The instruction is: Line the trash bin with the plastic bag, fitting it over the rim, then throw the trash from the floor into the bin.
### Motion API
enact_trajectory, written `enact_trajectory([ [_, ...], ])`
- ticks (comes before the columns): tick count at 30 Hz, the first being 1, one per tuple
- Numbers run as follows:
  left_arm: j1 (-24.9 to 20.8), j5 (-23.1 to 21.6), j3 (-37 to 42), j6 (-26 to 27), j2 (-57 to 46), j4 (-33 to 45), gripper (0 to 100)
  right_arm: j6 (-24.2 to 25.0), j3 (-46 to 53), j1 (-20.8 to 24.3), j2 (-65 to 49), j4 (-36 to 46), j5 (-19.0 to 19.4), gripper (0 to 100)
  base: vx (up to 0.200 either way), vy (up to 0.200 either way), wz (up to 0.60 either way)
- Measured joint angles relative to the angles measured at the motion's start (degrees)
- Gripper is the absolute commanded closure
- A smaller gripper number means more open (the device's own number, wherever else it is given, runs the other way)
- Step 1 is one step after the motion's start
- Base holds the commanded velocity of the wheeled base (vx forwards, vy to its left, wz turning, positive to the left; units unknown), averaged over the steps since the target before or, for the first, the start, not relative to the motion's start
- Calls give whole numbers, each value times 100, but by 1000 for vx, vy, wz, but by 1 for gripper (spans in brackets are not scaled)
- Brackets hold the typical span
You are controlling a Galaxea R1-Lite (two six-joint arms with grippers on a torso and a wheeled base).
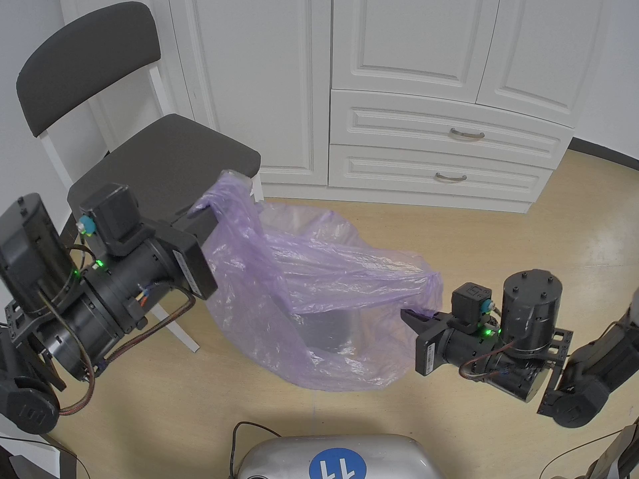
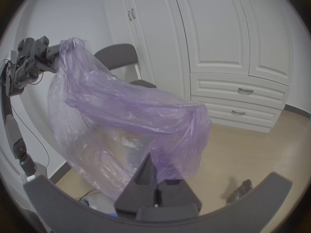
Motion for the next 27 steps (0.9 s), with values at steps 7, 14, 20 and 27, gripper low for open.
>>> enact_trajectory([
  [7, 289, -145, 156, 156, 430, -33, 100, 556, -728, -112, -934, 2671, -284, 100, 0, 0, 0],
  [14, 981, -1122, 402, 263, 701, -158, 100, 952, -1375, -200, -1504, 3952, -644, 100, 0, 0, 0],
  [20, 1664, -1276, 432, 428, 1037, -128, 100, 919, -1657, -236, -1783, 4631, -774, 100, 0, 0, 0],
  [27, 2164, -1278, 316, 933, 1538, -128, 100, 848, -1696, -263, -1847, 4732, -830, 100, 0, 0, 0],
])
